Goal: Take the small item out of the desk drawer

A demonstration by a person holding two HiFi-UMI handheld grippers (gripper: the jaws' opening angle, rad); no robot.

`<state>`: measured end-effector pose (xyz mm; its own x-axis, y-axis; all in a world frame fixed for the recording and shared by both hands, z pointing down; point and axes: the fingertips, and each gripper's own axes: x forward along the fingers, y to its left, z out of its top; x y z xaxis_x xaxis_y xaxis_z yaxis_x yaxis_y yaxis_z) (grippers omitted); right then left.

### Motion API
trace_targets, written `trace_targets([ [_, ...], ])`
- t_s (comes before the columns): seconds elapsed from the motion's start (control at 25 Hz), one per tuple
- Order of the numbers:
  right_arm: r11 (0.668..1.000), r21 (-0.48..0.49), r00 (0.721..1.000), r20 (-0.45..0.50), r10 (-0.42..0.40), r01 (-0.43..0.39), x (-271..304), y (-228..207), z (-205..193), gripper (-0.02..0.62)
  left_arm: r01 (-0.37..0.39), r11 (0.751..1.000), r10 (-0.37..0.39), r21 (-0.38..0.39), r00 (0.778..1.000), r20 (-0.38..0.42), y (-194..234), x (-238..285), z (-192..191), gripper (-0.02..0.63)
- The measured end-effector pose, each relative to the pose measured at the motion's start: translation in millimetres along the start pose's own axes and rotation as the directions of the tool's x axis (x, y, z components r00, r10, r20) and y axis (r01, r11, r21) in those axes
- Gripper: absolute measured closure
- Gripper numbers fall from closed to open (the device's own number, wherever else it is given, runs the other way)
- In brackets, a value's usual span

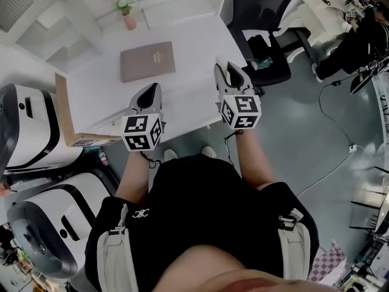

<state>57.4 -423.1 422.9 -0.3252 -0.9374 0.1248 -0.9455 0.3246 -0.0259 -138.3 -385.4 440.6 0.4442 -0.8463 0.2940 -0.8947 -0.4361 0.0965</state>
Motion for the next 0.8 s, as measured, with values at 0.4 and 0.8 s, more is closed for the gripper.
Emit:
trace_targets([
  [0.4,0.996,-0.048,0.978,0.202,-0.059,0.07,-56.0,-8.2,64.2,0.482,-0.017,0.999,0.014,0.043,0.997,0.072,-29.6,-4.2,45.3,0.592],
  [0.8,0.999,-0.013,0.984,0.177,-0.036,0.038,-66.1,-10.6,54.7,0.482,-0.003,0.998,-0.003,0.064,0.996,0.091,-45.2,-6.6,58.1,0.592],
])
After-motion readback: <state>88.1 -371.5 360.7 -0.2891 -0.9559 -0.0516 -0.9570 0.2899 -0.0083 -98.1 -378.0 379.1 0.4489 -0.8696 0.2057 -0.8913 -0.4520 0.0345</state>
